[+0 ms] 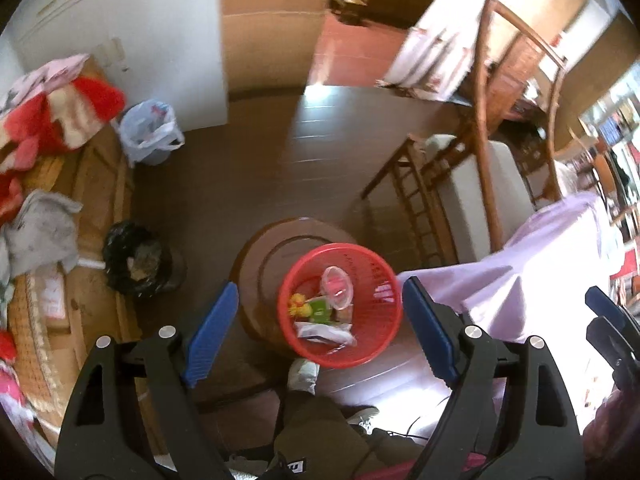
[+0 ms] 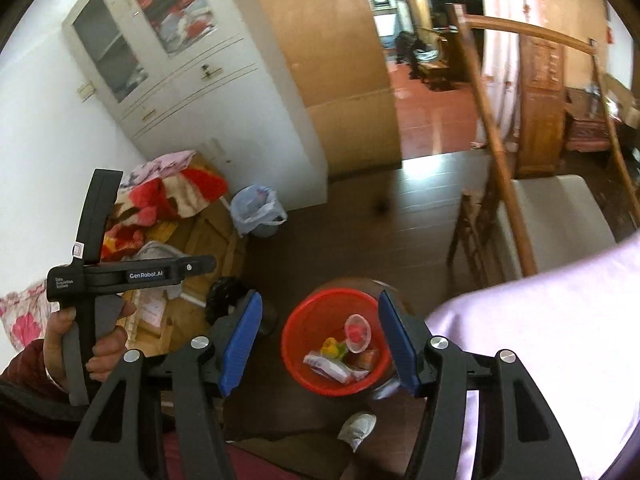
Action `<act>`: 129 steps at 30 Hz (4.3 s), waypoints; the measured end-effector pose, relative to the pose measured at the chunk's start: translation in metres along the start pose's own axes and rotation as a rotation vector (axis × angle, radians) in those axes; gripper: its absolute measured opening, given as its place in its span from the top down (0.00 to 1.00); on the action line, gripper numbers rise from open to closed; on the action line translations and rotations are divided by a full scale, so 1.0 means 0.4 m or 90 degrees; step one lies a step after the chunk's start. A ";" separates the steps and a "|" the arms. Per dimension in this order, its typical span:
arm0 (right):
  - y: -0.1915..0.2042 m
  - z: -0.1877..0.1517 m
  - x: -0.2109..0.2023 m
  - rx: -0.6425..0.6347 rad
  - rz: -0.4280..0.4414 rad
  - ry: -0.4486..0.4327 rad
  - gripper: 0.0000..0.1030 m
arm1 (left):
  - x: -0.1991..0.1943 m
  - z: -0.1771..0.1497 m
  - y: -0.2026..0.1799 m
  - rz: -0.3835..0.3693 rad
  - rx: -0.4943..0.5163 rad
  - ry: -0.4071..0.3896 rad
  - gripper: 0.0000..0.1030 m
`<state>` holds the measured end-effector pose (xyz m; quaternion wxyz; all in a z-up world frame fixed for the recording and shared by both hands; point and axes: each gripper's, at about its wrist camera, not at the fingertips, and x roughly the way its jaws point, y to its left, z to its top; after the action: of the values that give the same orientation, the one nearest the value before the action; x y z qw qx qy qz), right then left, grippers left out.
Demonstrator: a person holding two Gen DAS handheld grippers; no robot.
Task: Collect trash
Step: 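Bring both tools back over the table, then move the left tool down toward the orange-and-purple box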
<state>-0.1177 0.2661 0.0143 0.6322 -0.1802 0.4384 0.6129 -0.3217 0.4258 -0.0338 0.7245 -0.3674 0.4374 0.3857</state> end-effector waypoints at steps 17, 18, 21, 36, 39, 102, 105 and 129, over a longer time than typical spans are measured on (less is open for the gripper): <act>-0.246 -0.222 -0.286 0.228 -0.189 -0.129 0.41 | 0.057 -0.008 -0.466 -0.122 0.290 0.021 0.18; -0.254 -0.238 -0.301 0.240 -0.200 -0.136 0.41 | 0.059 -0.017 -0.500 -0.129 0.309 0.024 0.18; -0.279 -0.301 -0.362 0.287 -0.240 -0.164 0.40 | 0.063 -0.045 -0.598 -0.154 0.372 0.032 0.18; -0.350 -0.692 -0.610 0.551 -0.385 -0.252 0.37 | 0.054 -0.342 -0.979 -0.252 0.639 0.091 0.17; -0.367 -0.755 -0.644 0.584 -0.396 -0.264 0.37 | 0.050 -0.401 -1.026 -0.258 0.671 0.096 0.17; -0.546 -1.090 -0.835 0.670 -0.437 -0.272 0.37 | 0.195 -0.852 -1.567 -0.222 0.815 0.226 0.17; -0.531 -1.107 -0.849 0.680 -0.458 -0.271 0.37 | 0.182 -0.916 -1.598 -0.233 0.853 0.217 0.17; -0.522 -1.223 -0.873 0.748 -0.474 -0.281 0.37 | 0.149 -1.069 -1.793 -0.250 0.892 0.156 0.17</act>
<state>-0.0387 -0.3622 -0.0491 0.8650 0.1794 0.4668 0.0426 0.1790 -0.2423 -0.0973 0.7907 0.0697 0.5853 -0.1651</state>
